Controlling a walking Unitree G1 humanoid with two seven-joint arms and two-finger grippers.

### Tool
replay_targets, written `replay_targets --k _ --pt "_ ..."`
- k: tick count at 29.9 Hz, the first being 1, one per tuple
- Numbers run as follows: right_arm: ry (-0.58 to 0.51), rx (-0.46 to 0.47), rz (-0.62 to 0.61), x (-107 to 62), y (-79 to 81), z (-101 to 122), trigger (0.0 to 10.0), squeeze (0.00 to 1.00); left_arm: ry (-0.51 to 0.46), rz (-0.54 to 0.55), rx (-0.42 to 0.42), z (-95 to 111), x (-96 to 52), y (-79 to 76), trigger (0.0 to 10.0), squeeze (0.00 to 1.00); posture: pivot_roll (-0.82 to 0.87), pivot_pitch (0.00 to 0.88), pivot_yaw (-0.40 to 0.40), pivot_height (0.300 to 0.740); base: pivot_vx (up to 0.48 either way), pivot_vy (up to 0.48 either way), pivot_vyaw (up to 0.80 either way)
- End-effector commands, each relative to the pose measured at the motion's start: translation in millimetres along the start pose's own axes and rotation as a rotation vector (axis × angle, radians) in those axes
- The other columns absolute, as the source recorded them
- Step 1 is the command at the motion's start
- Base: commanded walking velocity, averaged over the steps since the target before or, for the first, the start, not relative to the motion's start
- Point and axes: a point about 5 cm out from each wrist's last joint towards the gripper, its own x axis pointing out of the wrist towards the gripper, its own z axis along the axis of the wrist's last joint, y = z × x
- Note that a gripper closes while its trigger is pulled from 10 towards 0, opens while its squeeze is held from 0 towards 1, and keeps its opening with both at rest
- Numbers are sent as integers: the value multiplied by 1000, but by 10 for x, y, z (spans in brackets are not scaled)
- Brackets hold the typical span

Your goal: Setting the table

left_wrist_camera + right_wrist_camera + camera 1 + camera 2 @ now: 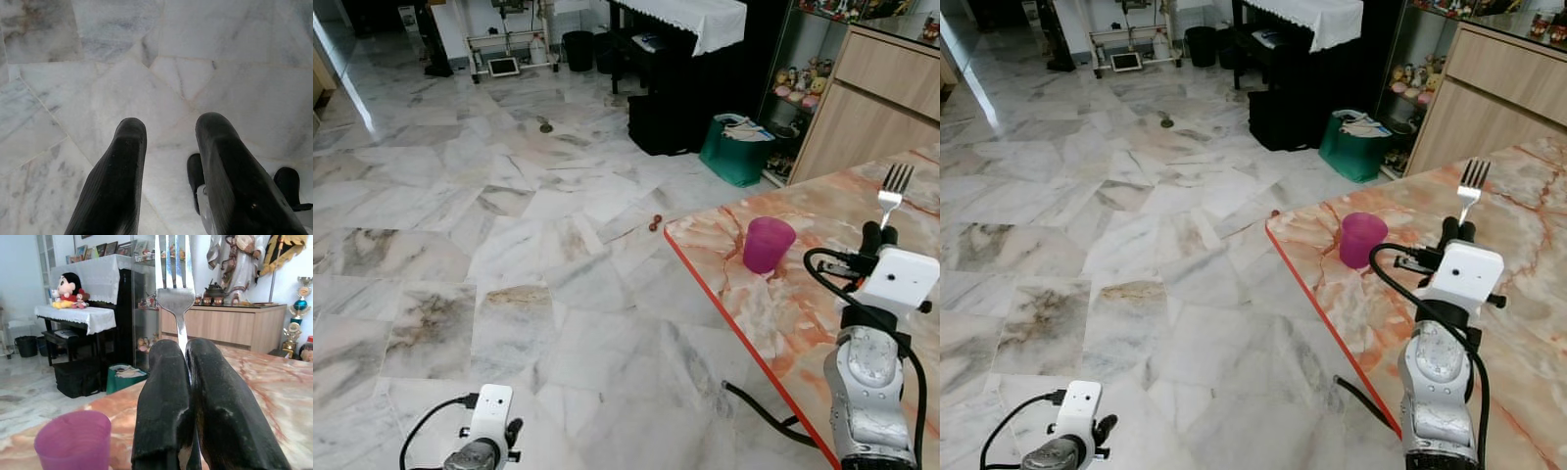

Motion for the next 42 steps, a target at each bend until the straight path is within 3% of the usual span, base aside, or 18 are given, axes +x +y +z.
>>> replay_targets --k 1,17,42 --pt "0 8 9 15 22 2 10000 0 -4 5 -2 -10 -6 10 10000 0 69 0 -11 740 0 0 0" --pt "5 8 22 18 44 -3 10000 0 -6 6 -15 -1 -2 -1 10000 0 73 0 -18 740 0 0 0" --pt "-3 12 35 57 78 15 10000 0 -10 4 -26 4 1 -25 10000 0 72 0 -25 740 -244 0 0"
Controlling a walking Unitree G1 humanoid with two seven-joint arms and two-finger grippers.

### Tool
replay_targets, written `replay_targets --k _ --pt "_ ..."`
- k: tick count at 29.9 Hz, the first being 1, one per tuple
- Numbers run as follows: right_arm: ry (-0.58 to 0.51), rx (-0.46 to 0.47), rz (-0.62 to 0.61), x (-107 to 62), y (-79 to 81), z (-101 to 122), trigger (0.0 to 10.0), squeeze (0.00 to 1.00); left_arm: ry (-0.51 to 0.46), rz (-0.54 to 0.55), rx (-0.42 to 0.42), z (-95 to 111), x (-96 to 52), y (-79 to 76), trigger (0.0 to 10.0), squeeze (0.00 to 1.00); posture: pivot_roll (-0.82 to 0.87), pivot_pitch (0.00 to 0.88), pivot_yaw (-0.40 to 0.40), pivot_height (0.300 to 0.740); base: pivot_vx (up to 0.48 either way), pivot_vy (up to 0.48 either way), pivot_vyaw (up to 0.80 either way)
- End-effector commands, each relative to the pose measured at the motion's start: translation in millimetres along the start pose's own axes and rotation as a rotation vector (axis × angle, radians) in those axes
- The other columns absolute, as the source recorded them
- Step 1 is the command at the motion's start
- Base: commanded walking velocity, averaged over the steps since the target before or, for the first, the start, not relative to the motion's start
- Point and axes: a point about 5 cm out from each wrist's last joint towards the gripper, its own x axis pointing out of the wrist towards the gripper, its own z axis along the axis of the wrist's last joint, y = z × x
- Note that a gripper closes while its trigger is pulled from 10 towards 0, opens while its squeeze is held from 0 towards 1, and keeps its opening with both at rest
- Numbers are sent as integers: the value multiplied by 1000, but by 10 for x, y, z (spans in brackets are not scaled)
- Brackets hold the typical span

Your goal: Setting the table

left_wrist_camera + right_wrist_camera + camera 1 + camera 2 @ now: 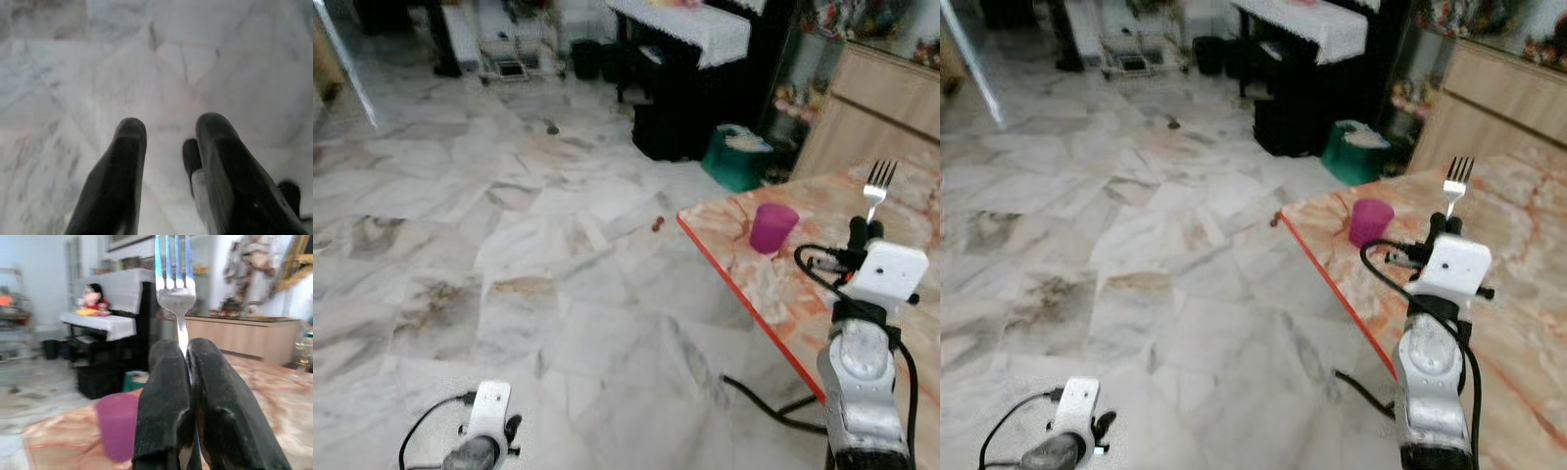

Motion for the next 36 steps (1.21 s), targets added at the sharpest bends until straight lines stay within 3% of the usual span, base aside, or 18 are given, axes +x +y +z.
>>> replay_targets --k 1,36 --pt "4 3 -4 4 -17 -8 10000 0 4 5 -1 4 2 16 10000 0 70 0 -25 740 -244 0 0" --pt "0 9 10 42 5 8 10000 0 -1 2 -15 9 6 -26 10000 0 71 0 -39 740 -247 0 0"
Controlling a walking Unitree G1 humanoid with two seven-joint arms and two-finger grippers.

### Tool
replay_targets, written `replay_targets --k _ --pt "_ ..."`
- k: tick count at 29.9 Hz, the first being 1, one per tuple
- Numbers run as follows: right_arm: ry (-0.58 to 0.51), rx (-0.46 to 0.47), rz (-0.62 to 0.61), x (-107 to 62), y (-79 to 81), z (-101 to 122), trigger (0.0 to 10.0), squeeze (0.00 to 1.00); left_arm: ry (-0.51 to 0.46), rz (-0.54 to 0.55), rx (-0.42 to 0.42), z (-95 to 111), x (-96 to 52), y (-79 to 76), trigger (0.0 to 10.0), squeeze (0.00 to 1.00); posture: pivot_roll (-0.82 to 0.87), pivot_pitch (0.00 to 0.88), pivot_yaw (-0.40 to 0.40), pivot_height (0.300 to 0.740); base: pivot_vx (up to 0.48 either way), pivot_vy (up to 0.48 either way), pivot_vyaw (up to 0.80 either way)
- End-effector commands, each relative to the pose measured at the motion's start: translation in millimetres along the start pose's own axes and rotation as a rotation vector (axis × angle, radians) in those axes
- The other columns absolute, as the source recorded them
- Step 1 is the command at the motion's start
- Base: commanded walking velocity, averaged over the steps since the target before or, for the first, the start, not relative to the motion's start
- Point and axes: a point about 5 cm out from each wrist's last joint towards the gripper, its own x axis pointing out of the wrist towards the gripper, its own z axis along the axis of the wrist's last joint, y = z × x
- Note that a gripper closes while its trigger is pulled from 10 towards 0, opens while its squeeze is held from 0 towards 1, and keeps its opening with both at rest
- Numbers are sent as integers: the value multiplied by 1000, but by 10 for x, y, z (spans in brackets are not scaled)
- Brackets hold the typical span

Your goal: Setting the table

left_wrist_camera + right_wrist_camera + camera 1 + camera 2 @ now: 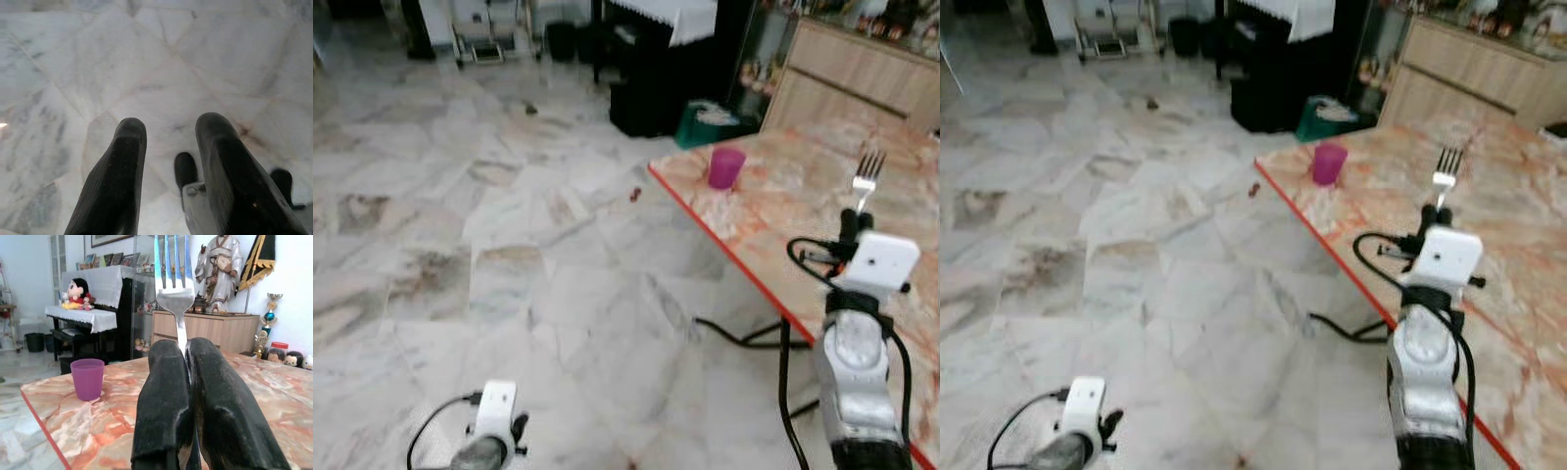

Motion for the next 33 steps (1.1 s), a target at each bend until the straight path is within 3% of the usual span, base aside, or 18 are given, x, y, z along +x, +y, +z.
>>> replay_targets --k 1,33 --pt "-5 1 -14 15 -42 15 10000 0 23 -11 -3 -58 -9 -46 10000 0 71 0 -39 740 -251 0 0" --pt "-5 7 -7 27 -33 13 10000 0 16 -21 -7 -48 -6 -79 10000 0 72 0 -44 740 -250 0 0"
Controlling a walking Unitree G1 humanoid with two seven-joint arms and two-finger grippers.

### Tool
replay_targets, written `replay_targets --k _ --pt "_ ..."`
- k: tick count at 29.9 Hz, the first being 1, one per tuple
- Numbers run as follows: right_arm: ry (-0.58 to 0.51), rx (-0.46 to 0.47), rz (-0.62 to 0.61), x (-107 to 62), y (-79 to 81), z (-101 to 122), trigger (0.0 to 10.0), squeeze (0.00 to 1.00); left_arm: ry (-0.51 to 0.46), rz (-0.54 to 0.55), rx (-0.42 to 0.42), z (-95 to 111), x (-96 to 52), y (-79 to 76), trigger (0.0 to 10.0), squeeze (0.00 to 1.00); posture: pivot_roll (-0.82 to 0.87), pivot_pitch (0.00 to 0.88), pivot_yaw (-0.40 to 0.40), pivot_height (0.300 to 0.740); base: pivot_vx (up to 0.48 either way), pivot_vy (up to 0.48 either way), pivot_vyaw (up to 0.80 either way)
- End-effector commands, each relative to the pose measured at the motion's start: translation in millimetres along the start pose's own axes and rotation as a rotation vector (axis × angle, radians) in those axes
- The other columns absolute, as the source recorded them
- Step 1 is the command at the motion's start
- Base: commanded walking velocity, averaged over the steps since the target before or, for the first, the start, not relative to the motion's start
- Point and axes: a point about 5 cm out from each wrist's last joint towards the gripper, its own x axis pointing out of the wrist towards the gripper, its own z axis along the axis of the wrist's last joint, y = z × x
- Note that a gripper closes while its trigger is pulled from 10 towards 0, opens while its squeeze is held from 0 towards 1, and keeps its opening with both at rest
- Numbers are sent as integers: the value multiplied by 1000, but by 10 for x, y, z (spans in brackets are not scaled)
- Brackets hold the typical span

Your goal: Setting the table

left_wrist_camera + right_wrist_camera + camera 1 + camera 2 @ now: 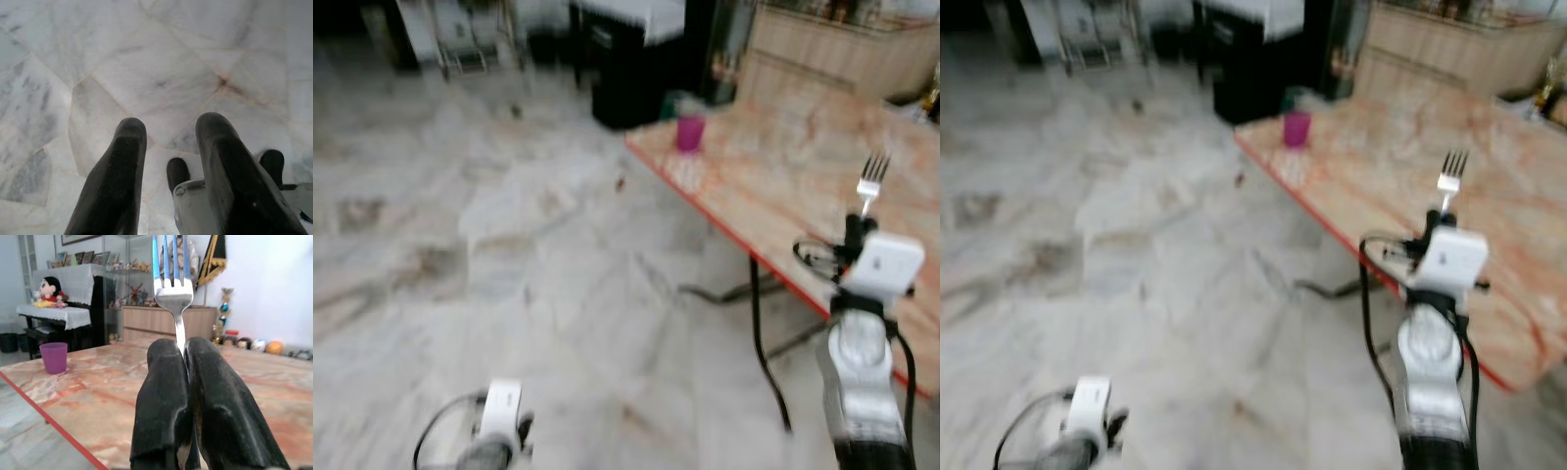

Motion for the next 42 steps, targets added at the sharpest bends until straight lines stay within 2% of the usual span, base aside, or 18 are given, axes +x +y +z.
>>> replay_targets --k 1,19,42 --pt "-17 3 3 24 2 41 10000 0 3 -1 5 -1 0 11 10000 0 72 0 -44 740 -251 0 0" --pt "15 10 2 11 -5 -6 10000 0 8 7 8 -27 -8 22 10000 0 67 0 -43 740 -42 0 -24" --pt "7 13 11 60 20 26 10000 0 8 -5 22 -23 -6 -1 10000 0 62 0 -42 740 0 0 -783"
